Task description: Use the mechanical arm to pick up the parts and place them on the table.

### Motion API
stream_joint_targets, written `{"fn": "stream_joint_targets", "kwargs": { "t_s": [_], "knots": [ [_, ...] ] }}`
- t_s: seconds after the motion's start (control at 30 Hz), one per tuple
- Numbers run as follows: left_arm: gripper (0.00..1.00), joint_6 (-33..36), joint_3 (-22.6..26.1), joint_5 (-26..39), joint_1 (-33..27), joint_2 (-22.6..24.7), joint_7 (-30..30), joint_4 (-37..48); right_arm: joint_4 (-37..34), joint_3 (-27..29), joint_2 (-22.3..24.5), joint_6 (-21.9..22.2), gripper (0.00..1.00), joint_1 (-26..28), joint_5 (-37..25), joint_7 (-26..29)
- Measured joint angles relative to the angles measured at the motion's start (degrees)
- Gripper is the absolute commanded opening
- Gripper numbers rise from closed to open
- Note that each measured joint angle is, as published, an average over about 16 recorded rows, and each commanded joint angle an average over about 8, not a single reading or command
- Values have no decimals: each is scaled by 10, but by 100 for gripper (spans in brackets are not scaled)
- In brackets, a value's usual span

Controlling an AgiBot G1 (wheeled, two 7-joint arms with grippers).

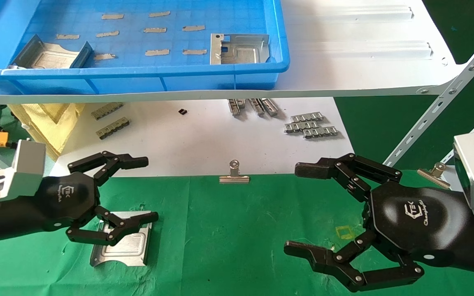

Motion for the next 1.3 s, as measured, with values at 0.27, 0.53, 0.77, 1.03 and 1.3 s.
{"fn": "stream_joint_targets", "kwargs": {
  "t_s": [0.27, 0.53, 0.77, 1.03, 1.3],
  "knots": [
    [100, -9, -38, -15, 35, -15, -60, -86, 0, 0, 0, 0, 100, 0, 0, 0],
    [100, -18, -76, -29, 71, -30, -121, -173, 0, 0, 0, 0, 100, 0, 0, 0],
    [100, -25, -108, -42, 101, -43, -172, -247, 0, 0, 0, 0, 100, 0, 0, 0],
    [100, -31, -135, -52, 126, -54, -212, -307, 0, 0, 0, 0, 100, 0, 0, 0],
    [100, -33, -143, -56, 133, -57, -222, -323, 0, 0, 0, 0, 100, 0, 0, 0]
  ]
}}
